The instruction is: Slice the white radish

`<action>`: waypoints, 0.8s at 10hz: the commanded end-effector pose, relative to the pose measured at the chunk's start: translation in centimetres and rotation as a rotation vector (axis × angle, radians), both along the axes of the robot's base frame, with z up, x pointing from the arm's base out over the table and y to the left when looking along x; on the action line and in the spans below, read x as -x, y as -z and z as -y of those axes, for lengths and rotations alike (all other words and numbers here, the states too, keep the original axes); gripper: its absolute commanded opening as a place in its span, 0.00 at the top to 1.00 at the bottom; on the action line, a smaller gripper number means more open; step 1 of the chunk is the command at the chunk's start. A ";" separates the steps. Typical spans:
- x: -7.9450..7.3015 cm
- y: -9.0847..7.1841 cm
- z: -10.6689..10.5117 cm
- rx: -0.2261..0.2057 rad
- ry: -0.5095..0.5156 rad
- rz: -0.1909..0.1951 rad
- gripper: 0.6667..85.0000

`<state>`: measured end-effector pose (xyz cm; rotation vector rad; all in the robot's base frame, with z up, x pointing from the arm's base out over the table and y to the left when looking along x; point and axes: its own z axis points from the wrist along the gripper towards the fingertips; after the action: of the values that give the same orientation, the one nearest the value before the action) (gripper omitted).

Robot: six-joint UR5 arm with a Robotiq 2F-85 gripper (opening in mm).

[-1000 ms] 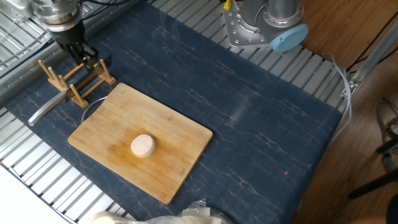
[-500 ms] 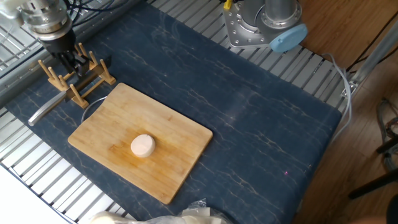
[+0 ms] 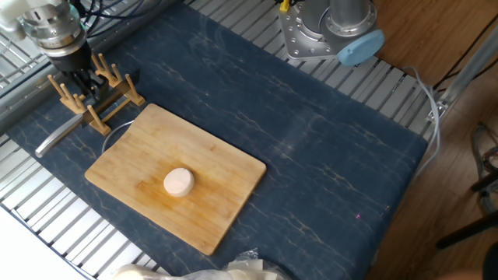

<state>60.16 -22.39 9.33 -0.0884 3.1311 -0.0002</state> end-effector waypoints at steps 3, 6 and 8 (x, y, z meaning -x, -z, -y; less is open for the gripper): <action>-0.7 0.7 -0.4 -0.009 0.016 0.007 0.53; -1.1 1.6 -0.2 0.003 0.029 0.012 0.53; -1.3 2.2 0.4 0.025 0.043 0.012 0.55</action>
<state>61.08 -22.48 7.77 -0.0519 3.1269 -0.0275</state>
